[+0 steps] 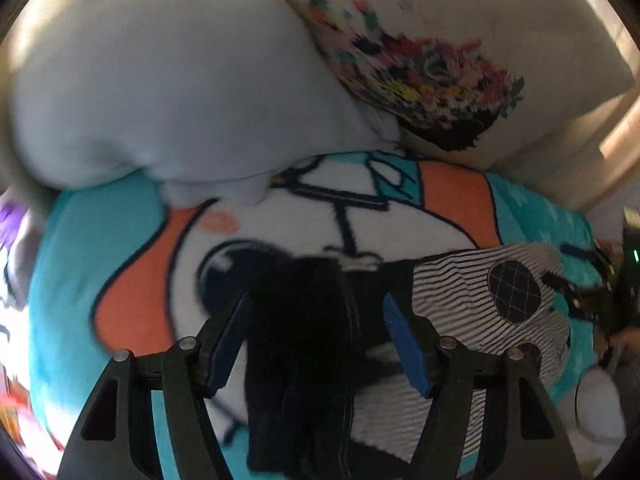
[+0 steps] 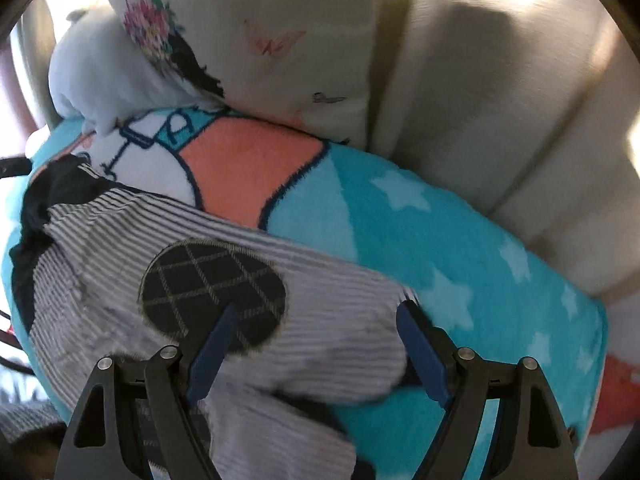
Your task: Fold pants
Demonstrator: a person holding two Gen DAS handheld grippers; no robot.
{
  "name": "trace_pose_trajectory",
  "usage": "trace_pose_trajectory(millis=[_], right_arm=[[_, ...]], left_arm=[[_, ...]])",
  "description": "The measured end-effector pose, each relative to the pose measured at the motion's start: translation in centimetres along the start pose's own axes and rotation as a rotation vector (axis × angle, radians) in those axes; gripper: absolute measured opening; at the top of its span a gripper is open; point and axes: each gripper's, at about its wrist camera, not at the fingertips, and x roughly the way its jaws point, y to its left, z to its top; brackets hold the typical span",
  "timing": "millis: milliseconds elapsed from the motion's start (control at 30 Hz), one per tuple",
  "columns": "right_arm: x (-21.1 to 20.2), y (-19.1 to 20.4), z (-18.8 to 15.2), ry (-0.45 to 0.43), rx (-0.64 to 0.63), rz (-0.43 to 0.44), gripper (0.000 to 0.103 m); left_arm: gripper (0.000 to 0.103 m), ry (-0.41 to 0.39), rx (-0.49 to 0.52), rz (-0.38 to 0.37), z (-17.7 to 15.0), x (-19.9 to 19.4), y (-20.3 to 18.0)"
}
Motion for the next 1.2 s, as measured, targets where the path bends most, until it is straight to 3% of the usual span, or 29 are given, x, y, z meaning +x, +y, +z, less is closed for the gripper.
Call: trace_pose_trajectory(millis=[167,233,433,467,500,533,567,600,633,933,1033,1200], right_arm=[[3.9,0.4,3.4,0.088,-0.064,0.061,0.085],[5.2,0.4,4.1,0.122,-0.075,0.088,0.085],[6.5,0.7,4.1,0.177,-0.058,0.141,0.085],[6.4,0.9,3.9,0.180,-0.059,0.146,0.084],[6.2,1.2,3.8,0.175,-0.062,0.143,0.079],[5.8,1.4,3.7,0.174,-0.052,0.153,0.064],[5.4,1.5,3.7,0.178,-0.038,0.162,0.051],[5.0,1.4,3.8,0.201,0.000,0.198,0.010],[4.9,1.4,3.9,0.212,0.025,0.214,0.006],[-1.6,0.3,1.6,0.068,0.131,0.227,0.006],[-4.3,0.0,-0.1,0.022,0.159,0.253,0.006],[-7.7,2.2,-5.6,-0.002,0.168,0.303,0.006]], left_arm=[[0.068,0.109,0.105,-0.047,2.4,4.5,0.7],[0.068,0.146,0.150,-0.097,2.7,5.7,0.5],[0.068,0.230,0.254,-0.225,2.4,7.6,-1.0],[0.063,0.248,0.264,-0.251,2.3,7.9,-1.2],[0.037,0.264,0.275,-0.262,2.2,8.1,-1.5],[0.021,0.283,0.287,-0.250,2.1,8.3,-1.7],[0.013,0.292,0.293,-0.244,2.0,8.5,-1.8],[0.013,0.280,0.298,-0.247,2.0,8.3,-2.0],[0.013,0.263,0.294,-0.252,1.9,7.8,-2.0],[0.012,0.081,0.225,-0.263,0.8,-0.1,-2.0],[0.012,0.040,0.219,-0.273,-2.1,-3.8,-2.7],[0.011,0.030,0.164,-0.259,-8.3,-5.6,-3.8]])
